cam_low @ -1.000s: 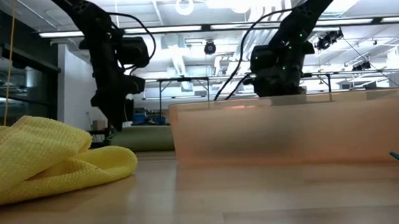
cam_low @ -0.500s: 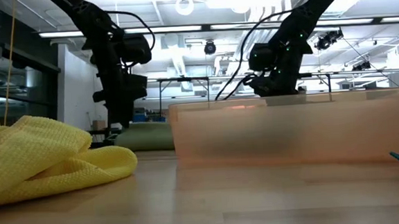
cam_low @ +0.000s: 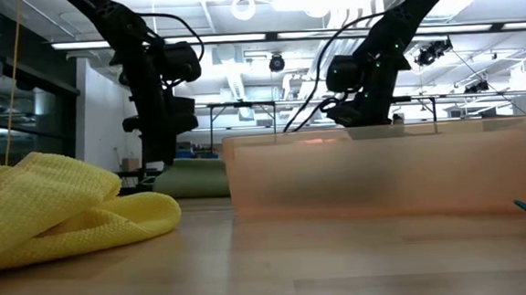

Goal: Fold microfiber towels
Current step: Fold the green microfiber towel

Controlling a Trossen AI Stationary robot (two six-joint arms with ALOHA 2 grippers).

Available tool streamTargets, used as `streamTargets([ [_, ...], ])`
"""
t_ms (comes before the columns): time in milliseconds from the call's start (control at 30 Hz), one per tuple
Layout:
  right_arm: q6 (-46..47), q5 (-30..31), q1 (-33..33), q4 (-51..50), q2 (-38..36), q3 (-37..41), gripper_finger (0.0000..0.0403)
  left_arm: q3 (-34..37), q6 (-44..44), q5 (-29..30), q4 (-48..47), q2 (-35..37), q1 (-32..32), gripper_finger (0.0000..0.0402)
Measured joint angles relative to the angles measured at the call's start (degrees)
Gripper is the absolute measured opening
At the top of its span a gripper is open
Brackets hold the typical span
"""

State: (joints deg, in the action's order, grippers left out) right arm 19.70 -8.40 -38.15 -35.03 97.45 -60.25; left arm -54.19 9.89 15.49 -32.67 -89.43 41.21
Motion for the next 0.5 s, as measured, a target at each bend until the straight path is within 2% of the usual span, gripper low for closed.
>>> streamTargets([
  [500,-0.1,2.4,-0.1,2.2,0.1,0.0,0.0000,0.0,-0.6,1.9,0.0,0.0,0.0,0.0006],
])
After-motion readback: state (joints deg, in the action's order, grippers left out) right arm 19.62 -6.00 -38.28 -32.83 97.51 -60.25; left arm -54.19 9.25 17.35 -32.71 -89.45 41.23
